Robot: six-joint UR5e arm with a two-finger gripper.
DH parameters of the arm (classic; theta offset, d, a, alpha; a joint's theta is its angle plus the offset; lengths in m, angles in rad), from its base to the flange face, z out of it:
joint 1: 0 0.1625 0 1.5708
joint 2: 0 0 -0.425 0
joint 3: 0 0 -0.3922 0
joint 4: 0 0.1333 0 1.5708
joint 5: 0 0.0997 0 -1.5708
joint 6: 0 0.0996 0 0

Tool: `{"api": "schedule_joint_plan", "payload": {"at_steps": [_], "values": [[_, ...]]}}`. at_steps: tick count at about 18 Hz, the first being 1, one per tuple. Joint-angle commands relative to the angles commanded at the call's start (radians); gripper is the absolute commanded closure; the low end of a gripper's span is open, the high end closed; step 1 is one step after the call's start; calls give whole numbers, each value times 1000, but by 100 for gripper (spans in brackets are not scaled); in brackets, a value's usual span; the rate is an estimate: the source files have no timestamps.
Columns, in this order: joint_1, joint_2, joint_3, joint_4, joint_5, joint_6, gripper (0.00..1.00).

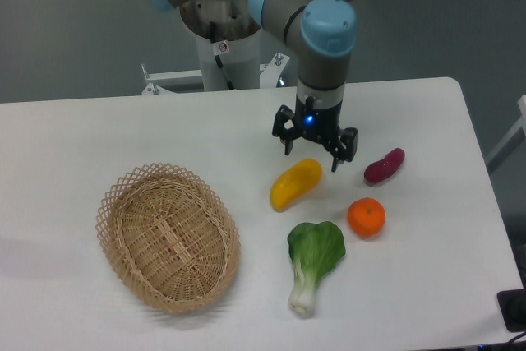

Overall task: Pick up the mango from the table
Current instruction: 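Move the open gripper over the yellow mango and lower it, then close the gripper around the yellow mango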

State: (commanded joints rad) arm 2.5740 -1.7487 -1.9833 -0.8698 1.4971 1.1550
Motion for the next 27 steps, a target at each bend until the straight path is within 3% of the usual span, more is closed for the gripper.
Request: {"api": "schedule_joint_plan", "payload": {"at_steps": [7, 12, 16, 23, 24, 27], "values": [[-23, -63, -22, 3, 34, 54, 0], [-26, -77, -19, 14, 46, 63, 0], [-31, -106, -29, 57, 55, 83, 0], [-43, -109, -51, 72, 69, 83, 0], [-43, -109, -51, 84, 71, 80, 4], [-43, -109, -54, 112, 78, 62, 46]]}}
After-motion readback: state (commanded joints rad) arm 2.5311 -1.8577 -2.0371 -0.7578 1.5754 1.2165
